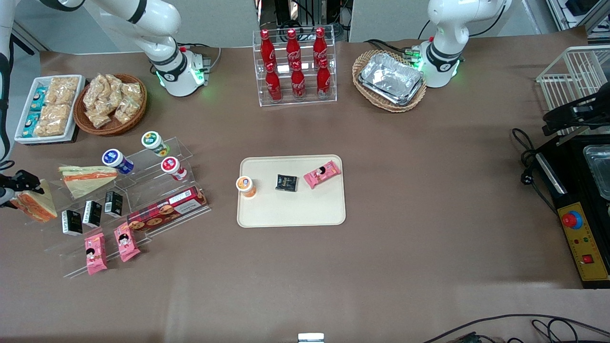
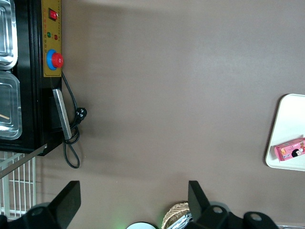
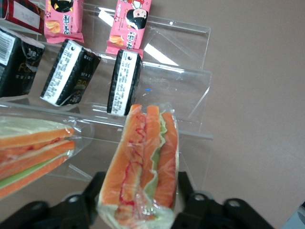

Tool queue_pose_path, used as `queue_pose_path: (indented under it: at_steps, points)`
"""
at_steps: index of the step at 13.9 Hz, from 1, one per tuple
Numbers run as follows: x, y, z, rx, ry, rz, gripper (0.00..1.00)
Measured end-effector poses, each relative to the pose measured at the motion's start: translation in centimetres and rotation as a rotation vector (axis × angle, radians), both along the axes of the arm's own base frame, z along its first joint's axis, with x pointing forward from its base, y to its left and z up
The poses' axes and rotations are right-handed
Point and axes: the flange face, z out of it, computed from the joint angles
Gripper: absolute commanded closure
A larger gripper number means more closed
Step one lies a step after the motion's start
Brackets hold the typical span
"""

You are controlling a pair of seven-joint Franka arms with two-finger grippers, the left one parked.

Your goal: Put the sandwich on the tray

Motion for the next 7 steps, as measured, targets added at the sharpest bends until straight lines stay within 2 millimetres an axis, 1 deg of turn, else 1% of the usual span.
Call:
queue_pose_path:
  at_steps: [4,5,6,7]
  points:
    - [0.3,0.2,0.5,-0.001,-0.016,0.006,1.0]
    - [0.4,0.3,1.0,-0.004,-0.026,0.01,1.0]
    - [0.7,0.5,2.2,-0.01,-0.045,0.016,1.0]
    - [0.8,0.9,3.9,-0.013,-0.067,0.024,1.0]
